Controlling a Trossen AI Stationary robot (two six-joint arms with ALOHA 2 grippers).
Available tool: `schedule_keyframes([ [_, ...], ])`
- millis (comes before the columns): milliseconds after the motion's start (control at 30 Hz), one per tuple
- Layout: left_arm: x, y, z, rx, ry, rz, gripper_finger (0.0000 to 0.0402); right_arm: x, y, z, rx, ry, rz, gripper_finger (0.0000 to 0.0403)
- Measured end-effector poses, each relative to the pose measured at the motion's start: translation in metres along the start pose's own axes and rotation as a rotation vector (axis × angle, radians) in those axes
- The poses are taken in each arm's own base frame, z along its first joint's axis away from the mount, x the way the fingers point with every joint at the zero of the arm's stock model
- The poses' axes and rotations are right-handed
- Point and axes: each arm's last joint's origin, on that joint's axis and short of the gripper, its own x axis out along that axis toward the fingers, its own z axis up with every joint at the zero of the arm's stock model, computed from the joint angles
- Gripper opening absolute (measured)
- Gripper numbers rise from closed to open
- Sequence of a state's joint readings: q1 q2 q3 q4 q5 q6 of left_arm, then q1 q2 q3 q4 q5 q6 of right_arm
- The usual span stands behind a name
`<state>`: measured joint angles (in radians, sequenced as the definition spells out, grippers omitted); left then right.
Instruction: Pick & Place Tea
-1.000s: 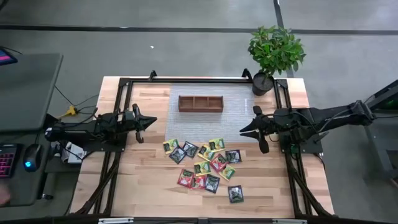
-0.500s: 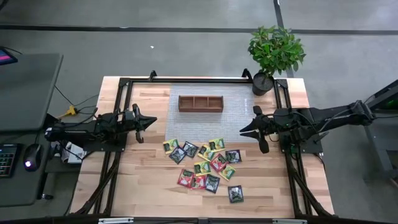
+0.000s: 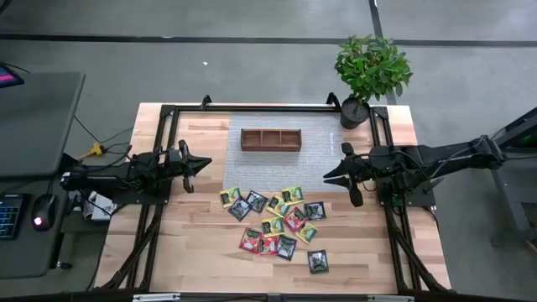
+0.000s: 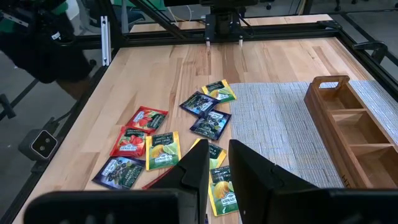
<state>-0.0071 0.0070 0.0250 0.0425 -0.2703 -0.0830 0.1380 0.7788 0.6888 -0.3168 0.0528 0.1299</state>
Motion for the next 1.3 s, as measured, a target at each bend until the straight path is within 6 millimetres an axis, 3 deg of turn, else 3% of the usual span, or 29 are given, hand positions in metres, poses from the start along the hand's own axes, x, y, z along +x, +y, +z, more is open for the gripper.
schedule_keyframes([
  [1133, 0.0, -0.0001, 0.0009, -0.002, -0.009, 0.0, 0.0, 0.0, 0.0, 0.0, 0.0, 0.0, 0.0, 0.0058],
  [1300, -0.0001, 0.0018, 0.0007, 0.03, -0.01, 0.064, 0.0, -0.0001, 0.0, 0.0, 0.0, 0.0, 0.0, 0.0058],
])
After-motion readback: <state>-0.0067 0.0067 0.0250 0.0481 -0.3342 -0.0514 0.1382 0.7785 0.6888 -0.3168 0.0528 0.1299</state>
